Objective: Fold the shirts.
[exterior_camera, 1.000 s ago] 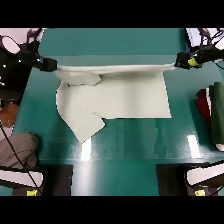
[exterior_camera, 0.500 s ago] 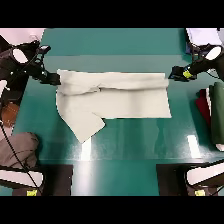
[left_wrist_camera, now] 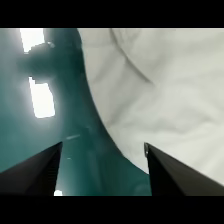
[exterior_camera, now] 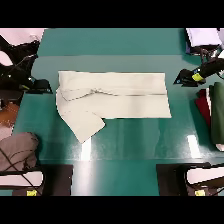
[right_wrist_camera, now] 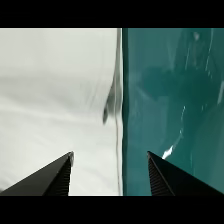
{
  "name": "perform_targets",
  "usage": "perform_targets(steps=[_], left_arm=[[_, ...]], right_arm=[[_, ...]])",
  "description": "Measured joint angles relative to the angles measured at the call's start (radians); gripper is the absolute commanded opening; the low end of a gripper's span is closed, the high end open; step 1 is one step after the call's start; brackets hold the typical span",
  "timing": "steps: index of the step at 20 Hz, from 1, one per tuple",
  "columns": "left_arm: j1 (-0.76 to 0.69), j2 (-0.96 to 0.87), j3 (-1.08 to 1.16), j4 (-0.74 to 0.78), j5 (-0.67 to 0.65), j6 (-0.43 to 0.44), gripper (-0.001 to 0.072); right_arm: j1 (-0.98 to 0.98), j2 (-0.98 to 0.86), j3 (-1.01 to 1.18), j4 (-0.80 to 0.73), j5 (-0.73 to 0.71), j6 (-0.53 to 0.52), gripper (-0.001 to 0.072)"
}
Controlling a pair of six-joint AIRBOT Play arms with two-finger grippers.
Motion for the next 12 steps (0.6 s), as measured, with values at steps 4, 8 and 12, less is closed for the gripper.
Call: perform_targets(steps=[4, 8, 12], left_arm=[[0.018, 0.16, -0.264, -0.063, 0.043, -0.005, 0.0604], [0.015, 0.264, -0.486, -0.189, 0.072, 0.003, 0.0603], [-0.056, 0.293, -0.635, -0.252, 0.062, 0.001, 0.0603]], right_arm=[[-0.011, 0.058, -0.128, 0.039, 0.033, -0.024, 0.0524], [-0.029, 0.151, -0.319, 0.113, -0.034, -0.041, 0.0524], [-0.036, 0.214, -0.424, 0.146, -0.08, -0.051, 0.0524]])
